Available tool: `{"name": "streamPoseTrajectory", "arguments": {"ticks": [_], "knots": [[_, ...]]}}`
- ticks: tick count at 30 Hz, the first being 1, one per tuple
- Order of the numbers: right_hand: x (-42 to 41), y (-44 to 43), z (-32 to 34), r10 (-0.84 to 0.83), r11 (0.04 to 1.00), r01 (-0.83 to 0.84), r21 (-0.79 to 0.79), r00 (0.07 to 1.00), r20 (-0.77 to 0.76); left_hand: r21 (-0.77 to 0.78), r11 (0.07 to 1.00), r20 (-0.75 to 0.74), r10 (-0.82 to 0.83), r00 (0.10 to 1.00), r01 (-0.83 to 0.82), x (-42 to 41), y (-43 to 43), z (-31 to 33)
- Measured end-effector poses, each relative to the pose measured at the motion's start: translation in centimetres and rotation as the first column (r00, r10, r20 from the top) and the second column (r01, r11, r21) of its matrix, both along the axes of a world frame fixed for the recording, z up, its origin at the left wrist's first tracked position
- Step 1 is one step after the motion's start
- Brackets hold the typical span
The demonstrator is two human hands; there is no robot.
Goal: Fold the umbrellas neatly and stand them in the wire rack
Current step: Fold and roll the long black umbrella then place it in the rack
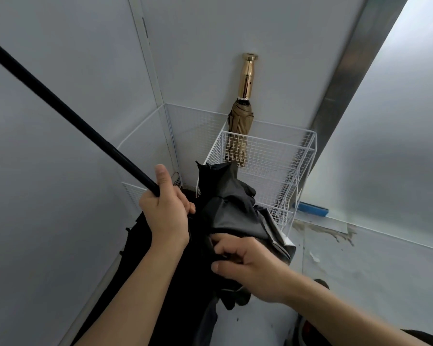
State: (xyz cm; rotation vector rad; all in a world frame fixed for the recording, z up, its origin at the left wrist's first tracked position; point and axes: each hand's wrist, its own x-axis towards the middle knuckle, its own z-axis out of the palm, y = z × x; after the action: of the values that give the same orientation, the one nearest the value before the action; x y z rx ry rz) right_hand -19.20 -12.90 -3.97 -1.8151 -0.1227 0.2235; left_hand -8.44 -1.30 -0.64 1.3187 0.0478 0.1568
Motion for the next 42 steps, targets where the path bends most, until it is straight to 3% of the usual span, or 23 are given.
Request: {"name": "streamPoseTrajectory", "arguments": {"ticks": [2, 5, 6, 8, 10, 12, 15, 19, 25, 28, 30, 32, 35, 36, 38, 40, 42], "knots": [[-0.2, 0.2, 0.3, -0.001, 1.000, 0.001, 0.015, 1.000, 0.013, -0.019, 1.000, -0.014, -0.020, 1.000, 0.020, 0.2, 0.2, 0.1], [0.1, -1.4, 1.7, -0.360, 0.932, 0.354, 0.081, 0.930, 0.079, -0.046, 0.995, -0.041, -0.089, 0.995, 0.087, 0.4, 0.4, 0.4], [0.3, -2.5, 2.0, -0.468, 0.881, 0.472, 0.021, 0.866, 0.177, -0.058, 0.991, -0.055, -0.121, 0.991, 0.117, 0.5, 0.5, 0.5], [0.8, -4.6, 2.2, -0.425, 0.797, 0.548, -0.256, 0.809, 0.407, -0.074, 0.978, -0.077, -0.198, 0.977, 0.193, 0.5, 0.5, 0.5], [1.6, -5.7, 1.9, -0.273, 0.714, 0.448, -0.538, 0.886, 0.375, -0.069, 0.960, -0.092, -0.276, 0.957, 0.270, 0.3, 0.4, 0.3], [2.2, -6.0, 1.4, -0.216, 0.646, 0.341, -0.683, 0.940, 0.265, -0.065, 0.936, -0.095, -0.350, 0.932, 0.345, -0.1, 0.2, 0.2], [2.8, -5.5, 0.9, -0.207, 0.695, 0.391, -0.603, 0.913, 0.352, -0.038, 0.898, -0.106, -0.440, 0.892, 0.438, -0.7, -0.1, 0.3], [3.5, -4.6, 0.0, -0.387, 0.749, 0.536, -0.388, 0.831, 0.401, 0.000, 0.862, -0.112, -0.503, 0.857, 0.506, -0.9, -0.2, 0.5], [3.8, -4.0, 0.4, -0.602, 0.761, 0.635, -0.134, 0.768, 0.221, -0.038, 0.843, -0.118, -0.537, 0.835, 0.537, -0.9, -0.4, 0.7], [3.8, -4.3, 1.4, -0.650, 0.759, 0.644, 0.092, 0.757, 0.060, -0.052, 0.864, -0.119, -0.503, 0.856, 0.501, -0.7, -0.1, 0.6], [3.6, -5.2, 2.0, -0.669, 0.739, 0.658, 0.144, 0.742, 0.042, -0.075, 0.882, -0.112, -0.471, 0.875, 0.466, -0.3, 0.4, 0.5], [3.1, -6.1, 2.2, -0.627, 0.777, 0.625, 0.080, 0.757, 0.182, -0.104, 0.894, -0.101, -0.445, 0.890, 0.436, 0.3, 1.1, 0.4], [1.5, -6.1, 2.4, -0.365, 0.875, 0.450, -0.179, 0.855, 0.368, -0.124, 0.902, -0.104, -0.427, 0.898, 0.414, 1.0, 1.5, 0.4], [1.3, -5.7, 2.3, -0.275, 0.869, 0.390, -0.305, 0.892, 0.357, -0.125, 0.902, -0.104, -0.427, 0.898, 0.414, 1.0, 1.5, 0.5], [1.5, -5.0, 1.6, -0.174, 0.769, 0.352, -0.533, 0.918, 0.356, -0.123, 0.897, -0.108, -0.438, 0.892, 0.425, 0.9, 1.4, 0.5], [2.2, -4.2, 1.1, -0.211, 0.737, 0.412, -0.536, 0.894, 0.396, -0.117, 0.883, -0.119, -0.467, 0.876, 0.454, 0.4, 1.1, 0.6], [3.0, -3.5, 1.2, -0.342, 0.818, 0.448, -0.361, 0.883, 0.320, -0.106, 0.870, -0.130, -0.492, 0.861, 0.481, -0.1, 0.6, 0.5]]}}
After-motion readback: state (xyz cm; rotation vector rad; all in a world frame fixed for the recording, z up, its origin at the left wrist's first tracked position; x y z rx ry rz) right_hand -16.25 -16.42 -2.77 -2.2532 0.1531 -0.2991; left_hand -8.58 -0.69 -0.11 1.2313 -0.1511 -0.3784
